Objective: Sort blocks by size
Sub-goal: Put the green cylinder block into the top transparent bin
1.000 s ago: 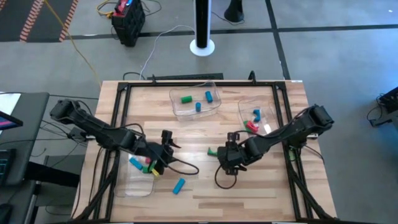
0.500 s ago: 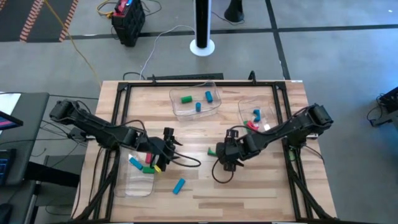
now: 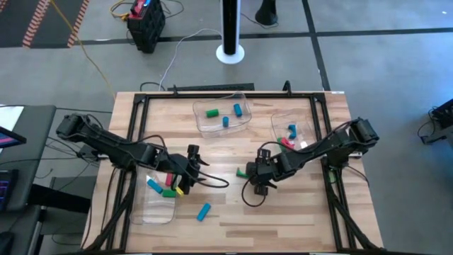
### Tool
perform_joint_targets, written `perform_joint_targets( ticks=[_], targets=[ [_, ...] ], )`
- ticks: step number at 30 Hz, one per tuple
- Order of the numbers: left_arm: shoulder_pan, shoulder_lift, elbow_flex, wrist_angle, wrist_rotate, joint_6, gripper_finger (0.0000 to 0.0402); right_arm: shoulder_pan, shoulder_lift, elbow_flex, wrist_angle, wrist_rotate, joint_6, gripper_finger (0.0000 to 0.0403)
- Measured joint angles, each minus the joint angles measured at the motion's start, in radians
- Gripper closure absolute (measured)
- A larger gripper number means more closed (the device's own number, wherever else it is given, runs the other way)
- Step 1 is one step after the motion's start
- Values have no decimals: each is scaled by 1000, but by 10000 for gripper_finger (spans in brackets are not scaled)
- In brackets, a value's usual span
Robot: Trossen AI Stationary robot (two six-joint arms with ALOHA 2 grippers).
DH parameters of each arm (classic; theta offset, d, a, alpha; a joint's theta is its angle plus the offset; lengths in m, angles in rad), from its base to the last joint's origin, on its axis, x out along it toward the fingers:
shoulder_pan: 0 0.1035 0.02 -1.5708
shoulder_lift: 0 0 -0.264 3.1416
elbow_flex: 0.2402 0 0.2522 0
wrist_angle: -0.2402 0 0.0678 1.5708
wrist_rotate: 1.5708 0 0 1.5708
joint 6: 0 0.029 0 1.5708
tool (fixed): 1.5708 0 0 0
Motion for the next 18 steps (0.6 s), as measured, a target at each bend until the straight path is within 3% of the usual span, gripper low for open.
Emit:
perform_joint_targets(
  ticks=[18],
  targets=[
    [0, 0, 0, 15, 0, 0, 152, 0, -1, 0, 8, 33, 33, 178]
  ],
)
